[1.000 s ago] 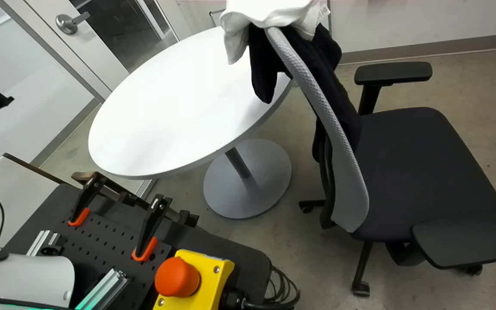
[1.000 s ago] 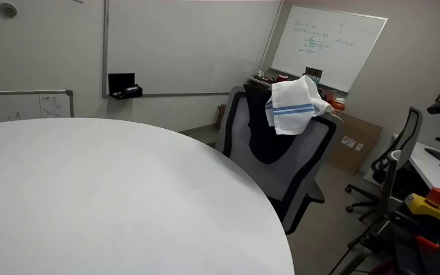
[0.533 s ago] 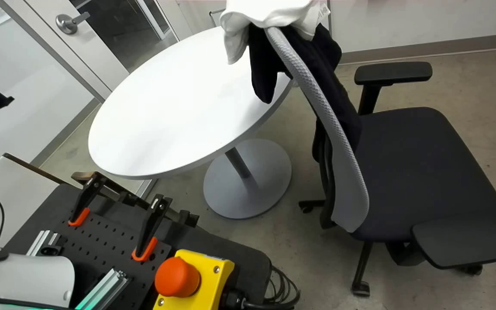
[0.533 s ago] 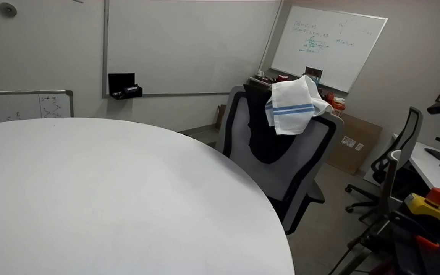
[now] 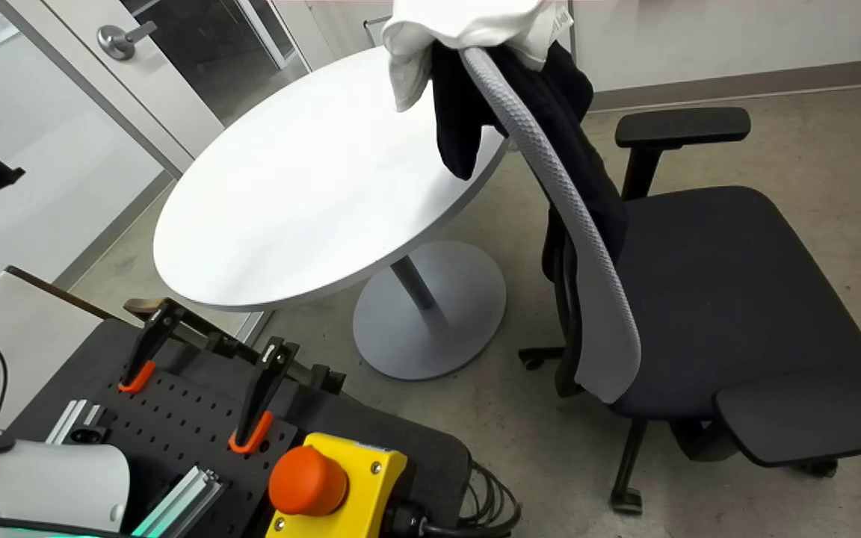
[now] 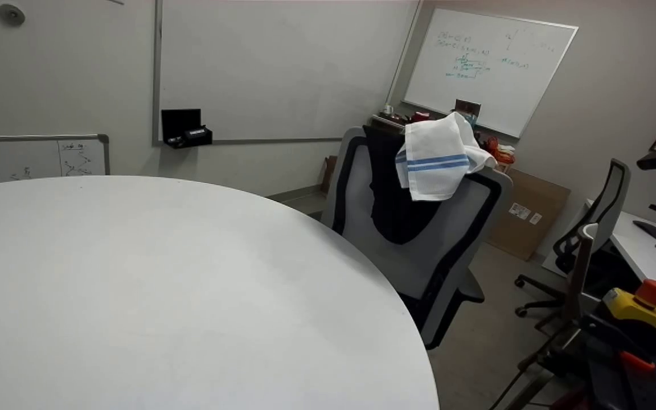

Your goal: Put the blue and white towel on the table

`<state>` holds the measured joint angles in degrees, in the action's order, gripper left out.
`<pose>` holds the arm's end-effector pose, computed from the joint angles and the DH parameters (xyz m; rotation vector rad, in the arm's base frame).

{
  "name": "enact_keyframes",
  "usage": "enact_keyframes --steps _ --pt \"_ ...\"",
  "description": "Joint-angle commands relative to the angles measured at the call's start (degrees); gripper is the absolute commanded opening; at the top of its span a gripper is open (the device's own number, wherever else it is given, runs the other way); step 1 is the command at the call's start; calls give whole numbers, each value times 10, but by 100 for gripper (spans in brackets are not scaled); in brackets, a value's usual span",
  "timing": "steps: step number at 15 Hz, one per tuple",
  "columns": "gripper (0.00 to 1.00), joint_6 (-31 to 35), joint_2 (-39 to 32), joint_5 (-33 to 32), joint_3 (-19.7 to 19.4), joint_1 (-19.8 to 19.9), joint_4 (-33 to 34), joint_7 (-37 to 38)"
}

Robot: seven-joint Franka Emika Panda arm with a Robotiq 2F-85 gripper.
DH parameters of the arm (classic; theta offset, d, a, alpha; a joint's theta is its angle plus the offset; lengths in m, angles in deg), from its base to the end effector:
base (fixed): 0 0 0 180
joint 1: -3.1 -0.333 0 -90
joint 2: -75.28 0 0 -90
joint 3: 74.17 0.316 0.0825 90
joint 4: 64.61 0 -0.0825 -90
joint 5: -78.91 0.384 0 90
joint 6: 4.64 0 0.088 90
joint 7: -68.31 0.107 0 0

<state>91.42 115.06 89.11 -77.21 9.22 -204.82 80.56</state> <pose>0.3317 -0.0386 0.5286 -2.8772 0.5620 0.1238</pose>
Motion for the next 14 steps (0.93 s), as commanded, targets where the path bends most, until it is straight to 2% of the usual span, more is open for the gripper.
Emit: enact_keyframes --steps 1,4,7,11,14 --pt "100 104 -50 25 -17 27 30 15" --pt "100 209 -100 32 -27 47 47 41" --pt "100 287 -156 27 -29 67 70 99" --pt "100 364 -236 22 -30 88 111 186" --pt "100 384 -292 13 -32 100 143 266"
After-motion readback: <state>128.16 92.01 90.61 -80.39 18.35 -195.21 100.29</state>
